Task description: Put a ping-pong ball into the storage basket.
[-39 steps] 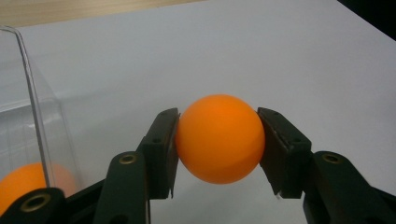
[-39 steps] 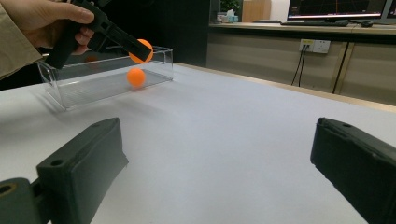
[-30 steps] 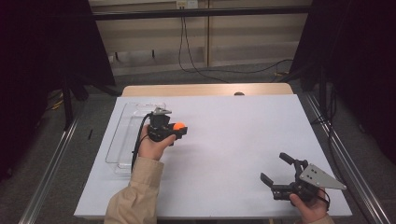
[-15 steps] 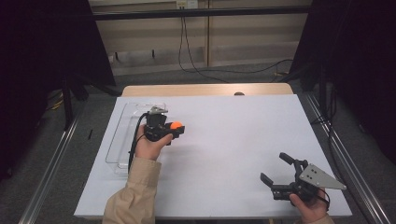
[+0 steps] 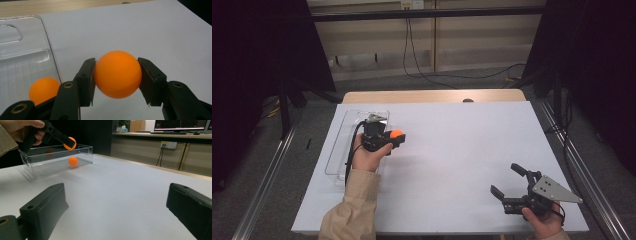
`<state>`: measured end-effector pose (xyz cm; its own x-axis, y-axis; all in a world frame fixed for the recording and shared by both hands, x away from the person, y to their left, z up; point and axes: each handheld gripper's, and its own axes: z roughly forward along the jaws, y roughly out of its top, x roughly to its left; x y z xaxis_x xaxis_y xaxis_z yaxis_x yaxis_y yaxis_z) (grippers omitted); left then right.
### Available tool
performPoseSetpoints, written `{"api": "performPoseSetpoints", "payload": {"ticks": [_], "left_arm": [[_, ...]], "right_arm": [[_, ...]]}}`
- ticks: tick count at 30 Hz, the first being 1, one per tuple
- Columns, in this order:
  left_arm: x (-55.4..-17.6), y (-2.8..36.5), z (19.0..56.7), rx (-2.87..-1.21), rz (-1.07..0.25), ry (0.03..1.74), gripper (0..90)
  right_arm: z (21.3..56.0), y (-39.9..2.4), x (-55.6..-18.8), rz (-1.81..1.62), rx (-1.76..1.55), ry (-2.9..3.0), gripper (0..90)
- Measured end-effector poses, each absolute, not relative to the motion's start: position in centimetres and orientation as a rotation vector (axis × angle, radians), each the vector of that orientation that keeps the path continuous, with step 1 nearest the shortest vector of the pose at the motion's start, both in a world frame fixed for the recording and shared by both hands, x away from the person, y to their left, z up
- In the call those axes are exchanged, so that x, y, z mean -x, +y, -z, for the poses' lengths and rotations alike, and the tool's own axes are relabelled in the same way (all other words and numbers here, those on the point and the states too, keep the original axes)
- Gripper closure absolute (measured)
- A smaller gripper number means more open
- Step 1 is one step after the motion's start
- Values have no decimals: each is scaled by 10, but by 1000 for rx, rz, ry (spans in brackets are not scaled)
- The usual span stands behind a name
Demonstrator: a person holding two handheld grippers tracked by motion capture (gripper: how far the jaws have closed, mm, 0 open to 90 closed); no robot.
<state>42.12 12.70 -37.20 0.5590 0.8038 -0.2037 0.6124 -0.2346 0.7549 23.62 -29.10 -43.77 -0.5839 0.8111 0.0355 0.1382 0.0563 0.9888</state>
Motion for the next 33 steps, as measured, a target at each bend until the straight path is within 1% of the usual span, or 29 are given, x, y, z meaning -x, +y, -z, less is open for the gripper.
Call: {"api": "performPoseSetpoints", "payload": {"ticks": [33], "left_arm": [[-420, 147, 369, -1916, -307, 1176, 509]], "right_arm": [[437, -290, -236, -1572, -948, 1786, 21]]}}
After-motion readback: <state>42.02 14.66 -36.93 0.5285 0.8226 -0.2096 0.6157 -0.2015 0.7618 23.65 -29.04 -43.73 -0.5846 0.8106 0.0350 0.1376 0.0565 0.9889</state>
